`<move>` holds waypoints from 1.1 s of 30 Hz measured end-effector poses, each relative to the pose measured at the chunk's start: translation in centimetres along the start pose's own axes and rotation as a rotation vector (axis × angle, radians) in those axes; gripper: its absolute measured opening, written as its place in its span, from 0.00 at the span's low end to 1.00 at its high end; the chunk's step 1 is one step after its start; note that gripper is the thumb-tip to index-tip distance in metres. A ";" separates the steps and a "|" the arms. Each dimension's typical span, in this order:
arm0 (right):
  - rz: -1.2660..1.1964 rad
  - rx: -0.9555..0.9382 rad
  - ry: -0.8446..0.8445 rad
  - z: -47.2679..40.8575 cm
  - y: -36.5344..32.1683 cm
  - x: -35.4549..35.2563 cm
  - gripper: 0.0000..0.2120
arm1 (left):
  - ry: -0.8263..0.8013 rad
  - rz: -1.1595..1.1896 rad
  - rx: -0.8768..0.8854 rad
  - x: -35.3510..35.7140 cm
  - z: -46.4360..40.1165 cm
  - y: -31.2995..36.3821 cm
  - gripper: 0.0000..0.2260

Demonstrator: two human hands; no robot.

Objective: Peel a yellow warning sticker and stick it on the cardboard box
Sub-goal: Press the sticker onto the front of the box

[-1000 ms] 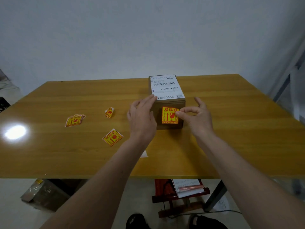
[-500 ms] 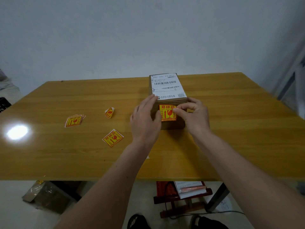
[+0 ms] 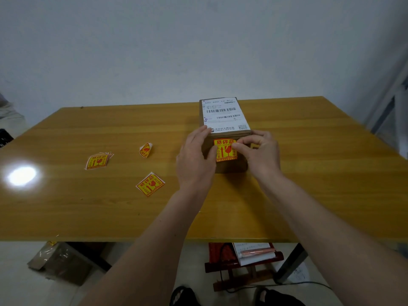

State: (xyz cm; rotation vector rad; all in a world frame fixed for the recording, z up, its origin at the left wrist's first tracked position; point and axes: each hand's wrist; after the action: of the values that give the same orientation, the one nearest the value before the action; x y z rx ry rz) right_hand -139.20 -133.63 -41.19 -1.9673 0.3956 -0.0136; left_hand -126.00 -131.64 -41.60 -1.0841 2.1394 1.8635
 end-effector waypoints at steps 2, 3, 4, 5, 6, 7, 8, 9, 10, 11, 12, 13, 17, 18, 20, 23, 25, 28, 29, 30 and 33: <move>0.004 -0.002 0.011 -0.1 0.1 0.1 0.08 | 0.008 0.015 -0.014 0.1 0.0 0.1 0.21; 0.006 -0.003 0.016 0.0 0.2 0.2 0.08 | 0.017 0.023 -0.023 0.1 0.0 0.2 0.21; 0.004 -0.005 0.023 0.0 0.3 0.3 0.08 | 0.027 0.028 -0.030 0.2 0.0 0.3 0.21; -0.001 -0.010 0.032 0.0 0.3 0.4 0.08 | 0.038 0.032 -0.035 0.2 0.1 0.4 0.20; -0.005 -0.018 0.046 0.1 0.4 0.5 0.09 | 0.048 0.036 -0.038 0.3 0.1 0.4 0.20; -0.008 -0.027 0.062 0.1 0.4 0.6 0.09 | 0.055 0.043 -0.041 0.4 0.1 0.5 0.20; -0.009 -0.035 0.076 0.1 0.4 0.7 0.10 | 0.062 0.047 -0.044 0.5 0.1 0.5 0.20; -0.009 -0.037 0.085 0.2 0.4 0.8 0.09 | 0.070 0.048 -0.046 0.6 0.2 0.6 0.20; -0.006 -0.034 0.088 0.2 0.4 0.8 0.09 | 0.079 0.047 -0.048 0.6 0.2 0.6 0.20; -0.002 -0.032 0.087 0.2 0.4 0.9 0.09 | 0.086 0.048 -0.050 0.7 0.1 0.6 0.19; 0.001 -0.033 0.087 0.2 0.4 0.9 0.08 | 0.091 0.051 -0.051 0.7 0.1 0.6 0.19; 0.005 -0.037 0.089 0.3 0.4 0.9 0.09 | 0.094 0.057 -0.052 0.8 0.1 0.6 0.19; 0.007 -0.048 0.109 0.3 0.5 1.2 0.12 | 0.110 0.055 -0.050 0.9 0.2 0.7 0.19; 0.005 -0.050 0.113 0.3 0.6 1.3 0.12 | 0.112 0.056 -0.051 0.9 0.2 0.7 0.19; 0.008 -0.056 0.120 0.3 0.7 1.4 0.14 | 0.119 0.057 -0.054 1.0 0.1 0.7 0.18; 0.027 -0.067 0.127 0.3 0.8 1.5 0.14 | 0.133 0.059 -0.068 1.1 0.1 0.9 0.18; 0.038 -0.077 0.125 0.4 0.8 1.6 0.13 | 0.142 0.056 -0.071 1.2 0.1 0.9 0.17; 0.043 -0.086 0.130 0.5 0.8 1.7 0.13 | 0.151 0.052 -0.075 1.3 0.1 1.0 0.16; 0.043 -0.086 0.133 0.5 0.8 1.7 0.13 | 0.152 0.048 -0.075 1.3 0.1 1.0 0.16; 0.044 -0.084 0.134 0.6 0.7 1.7 0.13 | 0.153 0.043 -0.074 1.2 0.1 1.1 0.16; 0.041 -0.084 0.128 0.7 0.7 1.7 0.13 | 0.157 0.030 -0.065 1.2 0.1 1.1 0.16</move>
State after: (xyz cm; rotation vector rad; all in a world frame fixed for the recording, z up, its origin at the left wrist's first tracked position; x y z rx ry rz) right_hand -137.63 -133.80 -42.40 -2.0471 0.5283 -0.0986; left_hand -127.55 -132.12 -41.35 -1.2580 2.2021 1.9343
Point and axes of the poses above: each hand's wrist, its own z-axis away from the middle knuckle, its own x-axis out of the palm, y = z × x, and after that the axes turned 14 degrees about -x, right-handed
